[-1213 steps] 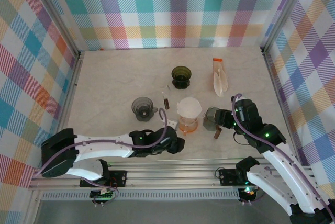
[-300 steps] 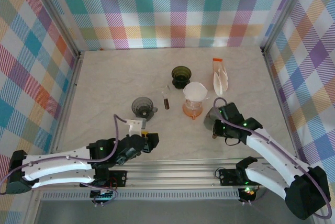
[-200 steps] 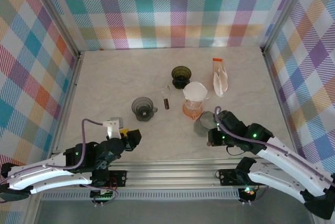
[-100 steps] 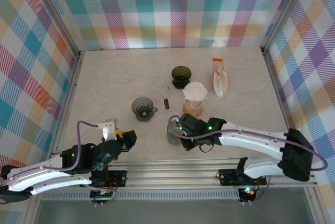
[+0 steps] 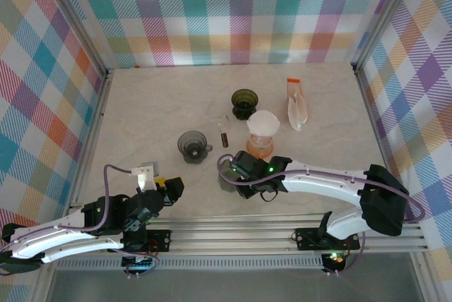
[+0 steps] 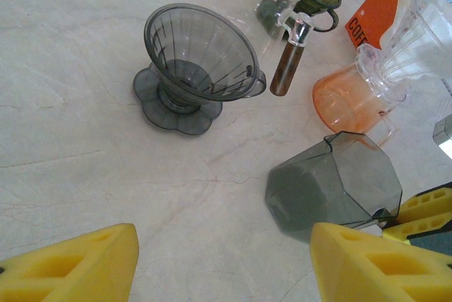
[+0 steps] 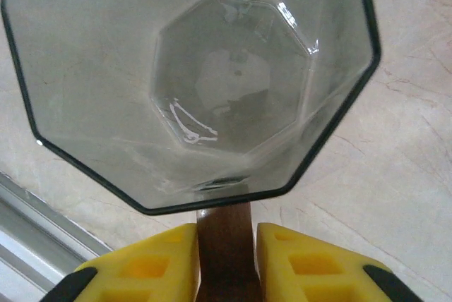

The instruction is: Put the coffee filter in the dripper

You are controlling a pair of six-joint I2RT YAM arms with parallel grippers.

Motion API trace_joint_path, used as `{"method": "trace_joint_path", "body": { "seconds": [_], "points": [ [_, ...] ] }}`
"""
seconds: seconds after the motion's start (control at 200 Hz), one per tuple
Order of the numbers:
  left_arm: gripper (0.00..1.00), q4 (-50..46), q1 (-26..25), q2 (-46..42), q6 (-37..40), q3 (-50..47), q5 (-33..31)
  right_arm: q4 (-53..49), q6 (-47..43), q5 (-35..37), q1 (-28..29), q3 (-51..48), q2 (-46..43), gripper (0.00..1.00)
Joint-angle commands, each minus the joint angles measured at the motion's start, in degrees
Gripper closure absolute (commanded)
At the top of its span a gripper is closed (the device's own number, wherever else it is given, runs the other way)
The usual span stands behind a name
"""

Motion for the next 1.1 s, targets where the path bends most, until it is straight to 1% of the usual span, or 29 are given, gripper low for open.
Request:
{"method": "trace_joint_path", "body": {
  "seconds": [0.0, 0.07, 0.185, 0.28, 0.355, 0.46, 0.525, 0.615, 0.695, 0.78, 0.905, 1.095],
  "points": [
    [0.33, -1.1, -0.3, -0.5, -0.6, -0.1, -1.1, 1.1, 1.0, 0.2, -0.3, 0.8, -0.6, 0.63],
    [0.33, -1.1, -0.3, -0.3, -0.7, -0.1, -1.0, 0.6, 1.0, 0.5, -0.3, 0.9, -1.4, 0.52],
    [0.33, -1.3, -0.4, -0.2, -0.8, 0.2, -1.0, -0.8, 0.5, 0.9, -0.3, 1.8, -4.3, 0.42],
    [0.32, -2.0, -0.3, -0.3, -0.8, 0.9, -1.5, -2.0, -0.9, 0.4, -0.1, 4.2, -7.3, 0.39],
    [0.31, -2.8, -0.3, -0.3, -0.7, 1.7, -2.4, -3.2, -3.0, -0.8, 0.1, 8.3, -7.2, 0.36],
    [0.31, -3.5, -0.3, -0.7, -0.7, 2.6, -3.5, -6.3, -6.9, -2.2, 0.0, 17.4, -1.4, 0.34],
    [0.31, -3.9, -0.3, -1.2, -0.6, 3.3, -3.8, -6.9, -9.5, -4.8, -0.6, 23.1, 4.1, 0.33],
    [0.31, -4.7, -0.3, -2.1, 0.2, 4.8, -4.1, -6.6, -11.6, -9.9, -3.2, 29.1, 11.0, 0.32],
    [0.3, -5.7, -0.3, -2.7, 1.0, 6.2, -4.3, -5.9, -13.5, -12.4, -5.7, 33.2, 16.5, 0.31],
    [0.3, -6.9, -0.4, -3.4, 1.1, 7.0, -4.5, -5.9, -15.9, -13.6, -7.0, 37.6, 21.7, 0.31],
    [0.3, -7.7, -0.3, -3.9, 0.9, 7.0, -4.5, -4.9, -16.6, -14.3, -8.9, 41.0, 27.1, 0.29],
    [0.29, -8.2, -0.3, -4.4, 0.5, 6.6, -5.2, -0.3, -17.0, -14.3, -10.8, 40.9, 30.0, 0.27]
  ]
}}
